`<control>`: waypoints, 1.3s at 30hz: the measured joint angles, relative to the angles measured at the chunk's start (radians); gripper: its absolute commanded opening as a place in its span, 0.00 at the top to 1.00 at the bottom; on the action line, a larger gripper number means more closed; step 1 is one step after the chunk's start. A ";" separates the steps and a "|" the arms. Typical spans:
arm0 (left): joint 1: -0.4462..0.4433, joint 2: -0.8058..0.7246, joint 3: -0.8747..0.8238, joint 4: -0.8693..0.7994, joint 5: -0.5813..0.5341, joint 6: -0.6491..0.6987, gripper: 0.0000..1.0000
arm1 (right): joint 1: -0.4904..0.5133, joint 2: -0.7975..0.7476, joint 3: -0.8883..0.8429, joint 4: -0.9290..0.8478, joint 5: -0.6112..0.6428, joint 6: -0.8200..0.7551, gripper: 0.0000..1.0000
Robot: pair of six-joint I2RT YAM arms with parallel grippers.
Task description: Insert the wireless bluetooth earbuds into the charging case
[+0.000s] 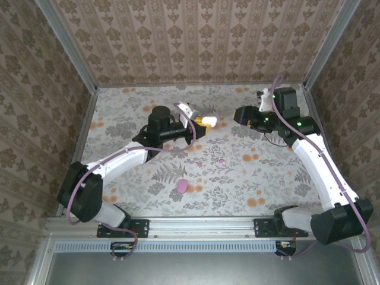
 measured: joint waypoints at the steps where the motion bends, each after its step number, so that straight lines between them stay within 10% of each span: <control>1: 0.018 0.006 0.010 -0.039 -0.016 -0.026 0.91 | -0.007 -0.006 -0.013 0.001 0.010 0.002 0.38; 15: 0.151 0.288 0.117 -0.469 -0.043 -0.288 0.93 | -0.016 -0.006 -0.054 0.035 0.023 0.024 0.37; 28: 0.171 0.415 0.130 -0.495 -0.080 -0.354 0.92 | -0.016 -0.005 -0.065 0.055 0.015 0.035 0.37; 39: 0.180 0.425 0.137 -0.494 -0.096 -0.370 0.65 | -0.016 -0.005 -0.065 0.055 0.012 0.036 0.37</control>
